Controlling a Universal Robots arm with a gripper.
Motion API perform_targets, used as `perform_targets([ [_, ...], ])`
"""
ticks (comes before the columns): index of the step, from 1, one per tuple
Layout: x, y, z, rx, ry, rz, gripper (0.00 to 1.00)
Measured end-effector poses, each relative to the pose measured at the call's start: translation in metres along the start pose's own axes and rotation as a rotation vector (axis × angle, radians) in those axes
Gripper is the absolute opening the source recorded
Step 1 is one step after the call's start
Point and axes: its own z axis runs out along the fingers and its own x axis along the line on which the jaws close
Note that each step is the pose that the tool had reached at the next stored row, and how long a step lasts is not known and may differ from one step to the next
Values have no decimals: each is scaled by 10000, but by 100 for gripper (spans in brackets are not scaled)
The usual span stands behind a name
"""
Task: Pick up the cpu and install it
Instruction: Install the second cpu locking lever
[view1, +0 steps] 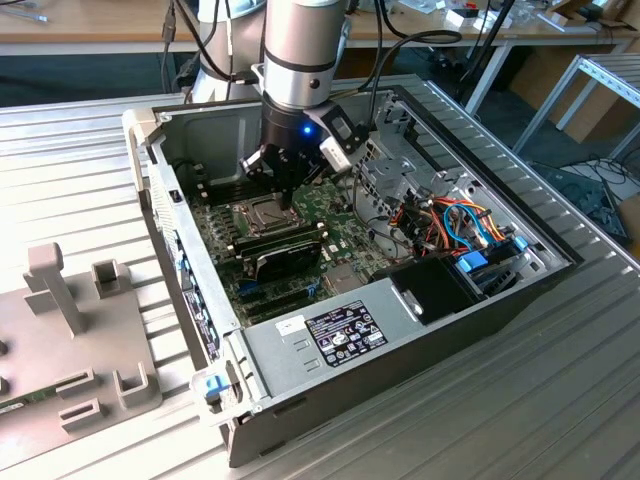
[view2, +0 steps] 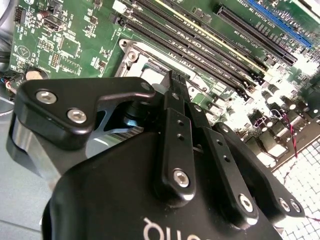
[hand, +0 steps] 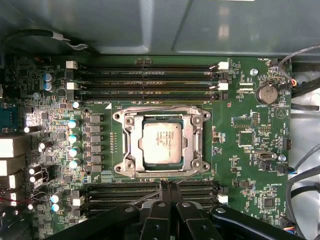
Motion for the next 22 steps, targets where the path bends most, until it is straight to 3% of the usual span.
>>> perform_targets([
  [22,178,-10,60,2,0,1,11],
])
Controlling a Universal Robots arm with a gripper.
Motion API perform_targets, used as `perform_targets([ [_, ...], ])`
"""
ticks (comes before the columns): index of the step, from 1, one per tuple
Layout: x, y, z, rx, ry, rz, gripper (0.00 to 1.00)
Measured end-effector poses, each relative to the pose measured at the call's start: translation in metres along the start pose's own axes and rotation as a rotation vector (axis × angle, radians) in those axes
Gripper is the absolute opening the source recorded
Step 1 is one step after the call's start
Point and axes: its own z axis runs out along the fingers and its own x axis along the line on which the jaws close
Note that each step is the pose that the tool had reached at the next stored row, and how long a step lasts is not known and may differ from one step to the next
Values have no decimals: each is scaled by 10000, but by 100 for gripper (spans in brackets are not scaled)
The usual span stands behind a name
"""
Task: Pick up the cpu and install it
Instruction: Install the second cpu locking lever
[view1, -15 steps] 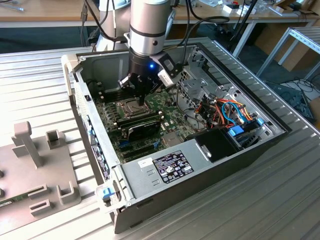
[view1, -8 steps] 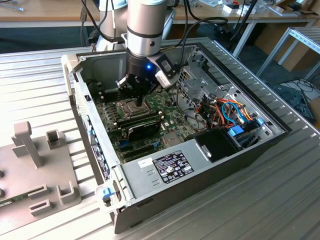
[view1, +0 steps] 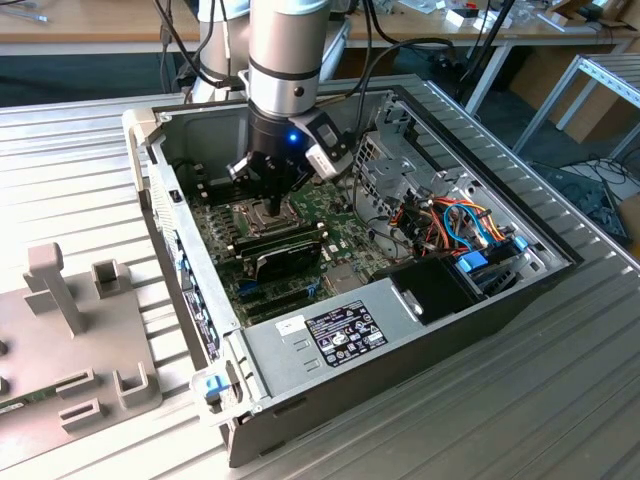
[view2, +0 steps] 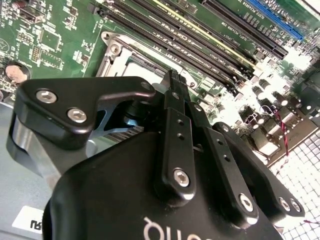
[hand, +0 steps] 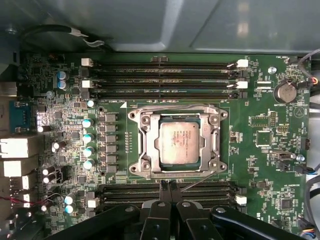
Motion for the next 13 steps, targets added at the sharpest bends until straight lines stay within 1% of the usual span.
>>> perform_targets([
  [6,2,0,1,-1,0,-1,11],
  [9,5,2,52,-1,0,0,11],
  [11,8,3,94,0,2,-1,11],
  [12,11,4,126,0,2,0,11],
  [13,13,4,140,-1,2,1,11],
])
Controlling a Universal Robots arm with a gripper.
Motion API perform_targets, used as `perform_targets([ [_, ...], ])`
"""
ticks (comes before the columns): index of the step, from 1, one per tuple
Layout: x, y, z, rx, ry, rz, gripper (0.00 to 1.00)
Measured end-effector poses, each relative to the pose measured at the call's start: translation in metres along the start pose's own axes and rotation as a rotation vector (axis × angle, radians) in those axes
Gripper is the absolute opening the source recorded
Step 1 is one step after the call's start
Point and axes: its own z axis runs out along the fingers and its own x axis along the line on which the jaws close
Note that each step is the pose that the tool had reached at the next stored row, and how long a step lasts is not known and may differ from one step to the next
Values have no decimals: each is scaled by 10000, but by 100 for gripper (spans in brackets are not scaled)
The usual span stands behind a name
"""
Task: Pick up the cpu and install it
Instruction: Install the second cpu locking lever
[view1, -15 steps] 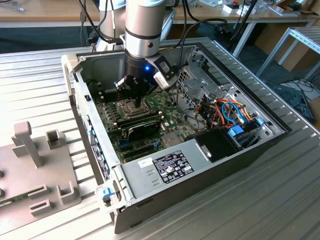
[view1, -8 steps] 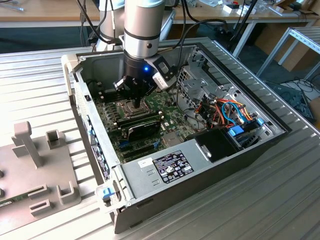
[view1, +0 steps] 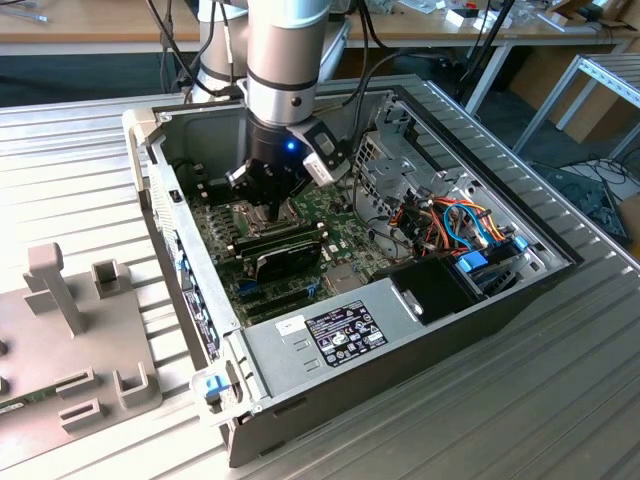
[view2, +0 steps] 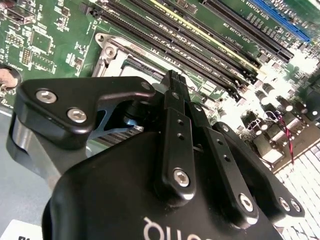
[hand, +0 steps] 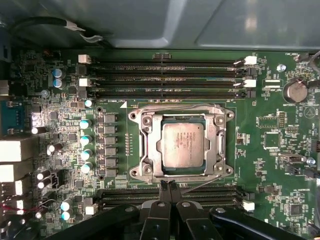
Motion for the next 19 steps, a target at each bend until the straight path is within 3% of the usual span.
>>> perform_targets([
  [2,5,1,26,0,-1,0,11],
  [19,41,1,41,18,-1,-2,11],
])
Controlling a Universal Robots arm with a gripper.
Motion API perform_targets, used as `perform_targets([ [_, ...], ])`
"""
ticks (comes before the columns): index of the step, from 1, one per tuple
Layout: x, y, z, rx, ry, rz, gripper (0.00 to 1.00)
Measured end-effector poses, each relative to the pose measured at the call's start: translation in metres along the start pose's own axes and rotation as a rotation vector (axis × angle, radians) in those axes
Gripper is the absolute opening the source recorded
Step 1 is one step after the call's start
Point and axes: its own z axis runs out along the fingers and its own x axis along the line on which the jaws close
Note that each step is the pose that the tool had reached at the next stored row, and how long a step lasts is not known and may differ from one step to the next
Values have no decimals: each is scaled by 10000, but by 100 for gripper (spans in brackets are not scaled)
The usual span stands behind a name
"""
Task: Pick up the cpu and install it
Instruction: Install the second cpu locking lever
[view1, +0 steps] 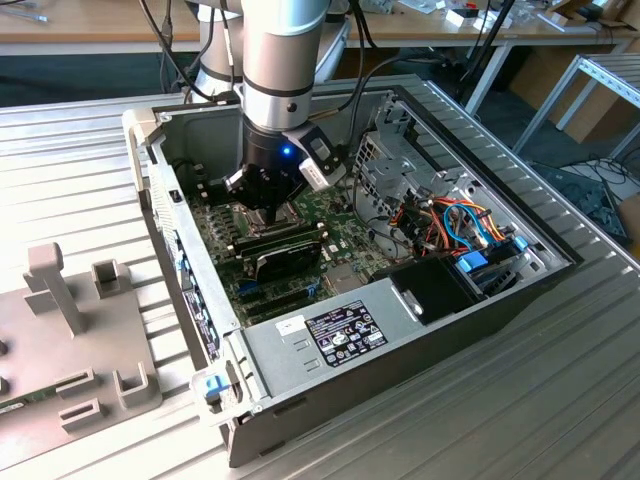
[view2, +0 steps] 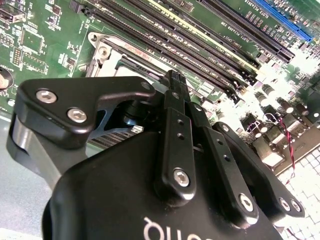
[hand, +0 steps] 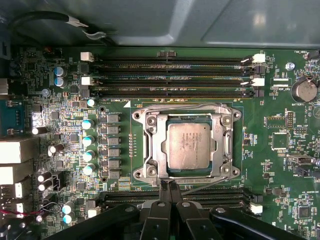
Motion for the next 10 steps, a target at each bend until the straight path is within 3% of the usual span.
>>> perform_targets([
  [10,11,1,14,-3,-4,0,11],
])
